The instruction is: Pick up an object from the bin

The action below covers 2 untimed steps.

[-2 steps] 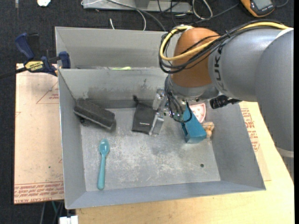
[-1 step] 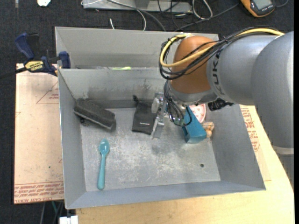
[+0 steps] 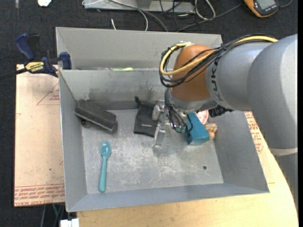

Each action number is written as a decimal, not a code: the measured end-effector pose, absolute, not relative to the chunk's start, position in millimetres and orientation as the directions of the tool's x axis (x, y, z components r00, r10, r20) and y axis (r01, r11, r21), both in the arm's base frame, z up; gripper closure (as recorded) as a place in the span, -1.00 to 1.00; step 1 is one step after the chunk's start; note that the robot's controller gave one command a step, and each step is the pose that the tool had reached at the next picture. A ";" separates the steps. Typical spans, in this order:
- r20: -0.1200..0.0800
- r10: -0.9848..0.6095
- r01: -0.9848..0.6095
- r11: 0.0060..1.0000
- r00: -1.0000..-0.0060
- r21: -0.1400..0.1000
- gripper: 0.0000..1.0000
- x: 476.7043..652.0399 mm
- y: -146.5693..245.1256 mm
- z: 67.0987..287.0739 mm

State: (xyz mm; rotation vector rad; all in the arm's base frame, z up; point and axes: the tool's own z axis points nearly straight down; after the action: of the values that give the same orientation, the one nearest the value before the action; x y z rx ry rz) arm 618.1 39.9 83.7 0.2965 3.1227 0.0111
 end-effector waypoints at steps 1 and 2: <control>-0.009 0.087 0.087 0.996 -0.996 0.009 1.00 634.9 50.2 71.3; -0.009 0.088 0.087 0.996 -0.996 0.009 1.00 634.9 50.2 71.4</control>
Offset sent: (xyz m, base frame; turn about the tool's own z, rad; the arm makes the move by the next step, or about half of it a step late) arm 0.0000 0.0000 0.0000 0.0000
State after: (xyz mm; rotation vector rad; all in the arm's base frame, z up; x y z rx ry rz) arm 634.9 50.2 71.4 0.1371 3.1292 0.0136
